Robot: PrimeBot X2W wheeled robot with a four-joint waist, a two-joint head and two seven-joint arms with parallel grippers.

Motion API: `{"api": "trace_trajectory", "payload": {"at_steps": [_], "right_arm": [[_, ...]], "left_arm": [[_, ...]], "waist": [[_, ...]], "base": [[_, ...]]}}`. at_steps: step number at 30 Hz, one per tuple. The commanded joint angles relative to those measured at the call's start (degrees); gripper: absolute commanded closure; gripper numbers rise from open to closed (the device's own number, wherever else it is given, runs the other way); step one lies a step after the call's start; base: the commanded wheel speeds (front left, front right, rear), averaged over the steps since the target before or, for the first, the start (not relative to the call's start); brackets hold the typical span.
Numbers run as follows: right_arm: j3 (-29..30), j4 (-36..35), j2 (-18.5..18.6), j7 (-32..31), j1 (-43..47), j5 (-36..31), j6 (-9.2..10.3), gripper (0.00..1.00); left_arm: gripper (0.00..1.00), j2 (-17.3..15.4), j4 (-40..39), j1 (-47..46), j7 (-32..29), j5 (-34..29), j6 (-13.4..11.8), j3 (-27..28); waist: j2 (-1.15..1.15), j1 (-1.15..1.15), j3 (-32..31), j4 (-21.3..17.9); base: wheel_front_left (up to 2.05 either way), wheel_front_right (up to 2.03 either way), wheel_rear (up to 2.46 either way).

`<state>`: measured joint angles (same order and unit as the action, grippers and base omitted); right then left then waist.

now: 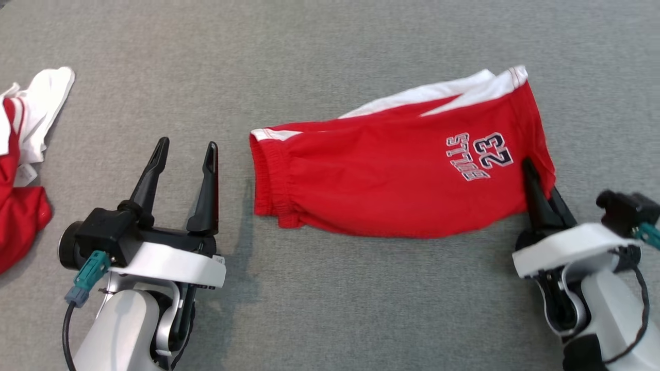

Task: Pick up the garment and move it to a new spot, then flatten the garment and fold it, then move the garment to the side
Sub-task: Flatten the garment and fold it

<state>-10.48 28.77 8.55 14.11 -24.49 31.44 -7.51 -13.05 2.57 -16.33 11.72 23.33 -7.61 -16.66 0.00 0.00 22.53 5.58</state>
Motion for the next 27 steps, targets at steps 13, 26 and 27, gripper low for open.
{"api": "trace_trajectory", "payload": {"at_steps": [13,26,27], "right_arm": [[9.37,-9.07,-3.94,-0.87,9.12,-3.0,0.03,1.0],[-4.23,-25.13,-5.68,-7.52,3.89,-8.7,0.02,1.0],[-6.07,-25.69,-5.69,-7.97,3.6,-8.17,0.02,1.0]], "left_arm": [[0.0,-1.91,-2.91,1.13,-2.25,0.08,-1.24,0.34],[0.0,-1.72,-3.42,1.08,-2.33,0.47,-1.48,-0.31],[0.0,-1.61,-3.4,0.95,-2.31,0.51,-1.41,-0.47]], "waist": [[0.0,0.0,-0.81,-4.28],[0.0,0.0,-1.23,-3.44],[0.0,0.0,-1.21,-3.18]], "base": [[0.0,0.0,0.0],[0.0,0.0,0.0],[0.0,0.0,0.0]]}}
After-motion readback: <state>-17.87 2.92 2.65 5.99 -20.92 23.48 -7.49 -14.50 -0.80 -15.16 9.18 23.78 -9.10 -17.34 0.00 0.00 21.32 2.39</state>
